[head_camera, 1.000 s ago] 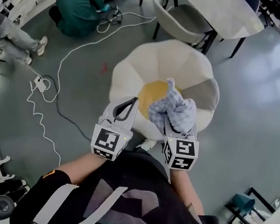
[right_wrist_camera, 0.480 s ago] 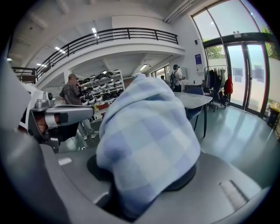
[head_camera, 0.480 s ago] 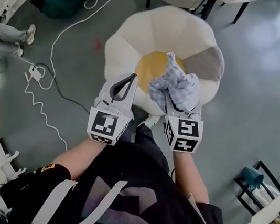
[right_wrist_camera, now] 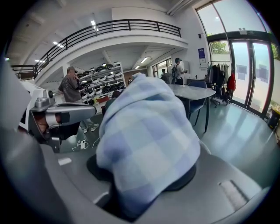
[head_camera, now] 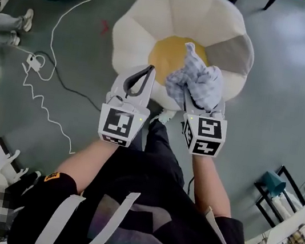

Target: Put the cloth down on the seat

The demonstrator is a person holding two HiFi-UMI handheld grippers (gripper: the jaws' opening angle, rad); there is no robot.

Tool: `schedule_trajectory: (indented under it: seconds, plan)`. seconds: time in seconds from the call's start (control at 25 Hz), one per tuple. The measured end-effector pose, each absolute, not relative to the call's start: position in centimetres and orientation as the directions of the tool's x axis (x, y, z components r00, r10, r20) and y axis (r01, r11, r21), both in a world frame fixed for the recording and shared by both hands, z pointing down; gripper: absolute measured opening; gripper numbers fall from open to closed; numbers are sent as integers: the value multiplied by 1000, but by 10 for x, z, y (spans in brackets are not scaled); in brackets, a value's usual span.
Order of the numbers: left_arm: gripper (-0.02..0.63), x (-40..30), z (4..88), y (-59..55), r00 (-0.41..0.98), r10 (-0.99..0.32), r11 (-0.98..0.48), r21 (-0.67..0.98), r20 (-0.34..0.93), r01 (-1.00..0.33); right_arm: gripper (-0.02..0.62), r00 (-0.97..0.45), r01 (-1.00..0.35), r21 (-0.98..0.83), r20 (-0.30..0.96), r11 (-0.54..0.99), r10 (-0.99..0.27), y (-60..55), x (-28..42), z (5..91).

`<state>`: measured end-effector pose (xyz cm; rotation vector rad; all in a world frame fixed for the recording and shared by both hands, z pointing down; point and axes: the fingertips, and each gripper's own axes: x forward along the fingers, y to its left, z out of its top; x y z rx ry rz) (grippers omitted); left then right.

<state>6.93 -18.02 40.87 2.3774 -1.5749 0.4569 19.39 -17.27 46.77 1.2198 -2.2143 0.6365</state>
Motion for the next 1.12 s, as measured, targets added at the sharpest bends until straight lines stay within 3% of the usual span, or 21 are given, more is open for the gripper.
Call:
schedule_trajectory:
  seconds: [0.32,0.52,1.12]
  plan:
    - [-2,81,459,-178,352,-822,-369,52,447,-928,227,-439,-859,-139,697,493,-568,-169,210,509]
    - [-2,49,505,-202,356,-799,-361,86,484,-929,229,-420,-861,-135,733,490,-536,-196,177,549]
    - [-2,37,622,-233,362,-740,-374,100,567,-922,232,-378,-887,-162,793,433,-478,-231,173,666]
